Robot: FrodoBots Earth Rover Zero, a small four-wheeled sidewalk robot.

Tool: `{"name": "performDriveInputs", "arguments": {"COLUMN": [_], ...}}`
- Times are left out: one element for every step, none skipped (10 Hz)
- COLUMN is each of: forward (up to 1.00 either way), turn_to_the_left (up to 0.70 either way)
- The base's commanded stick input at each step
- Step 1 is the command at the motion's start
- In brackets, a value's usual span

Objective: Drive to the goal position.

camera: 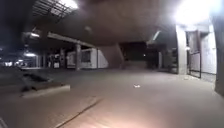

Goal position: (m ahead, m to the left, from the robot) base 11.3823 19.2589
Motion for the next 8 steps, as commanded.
{"name": "performDriveInputs", "arguments": {"forward": [1.00, 1.00, 1.00, 1.00, 1.00, 1.00, 1.00, 1.00], "turn_to_the_left": [0.03, 0.03, 0.03, 0.03, 0.03, 0.03, 0.03, 0.14]}}
